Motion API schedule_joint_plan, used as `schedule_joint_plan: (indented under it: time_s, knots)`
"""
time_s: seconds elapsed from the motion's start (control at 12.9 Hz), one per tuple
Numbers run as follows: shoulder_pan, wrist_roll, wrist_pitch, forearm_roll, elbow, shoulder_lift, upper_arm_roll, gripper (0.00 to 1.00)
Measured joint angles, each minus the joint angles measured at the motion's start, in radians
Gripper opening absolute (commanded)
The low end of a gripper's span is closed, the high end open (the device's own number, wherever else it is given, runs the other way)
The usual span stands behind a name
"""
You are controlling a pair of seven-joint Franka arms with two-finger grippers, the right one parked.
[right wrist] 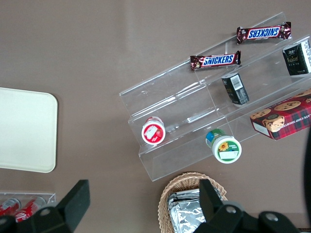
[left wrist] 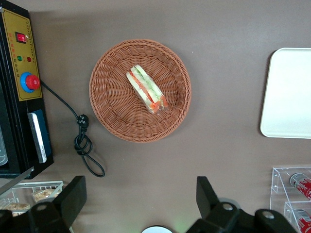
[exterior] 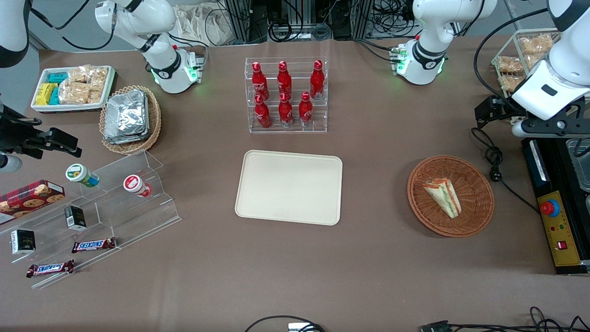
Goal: Place sandwich from basket to tray
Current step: 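Move the left gripper toward the wicker basket holding the sandwich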
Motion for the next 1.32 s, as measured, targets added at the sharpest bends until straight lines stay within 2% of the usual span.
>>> schedule_joint_plan:
  time_s: [0.93, 1.32]
  knots:
    - [0.000, -0.004, -0.006, 0.000, 0.002, 0.011, 0.004, 1.00]
    - [0.010, -0.169, -0.009, 0.000, -0.001, 0.077, 0.008, 1.00]
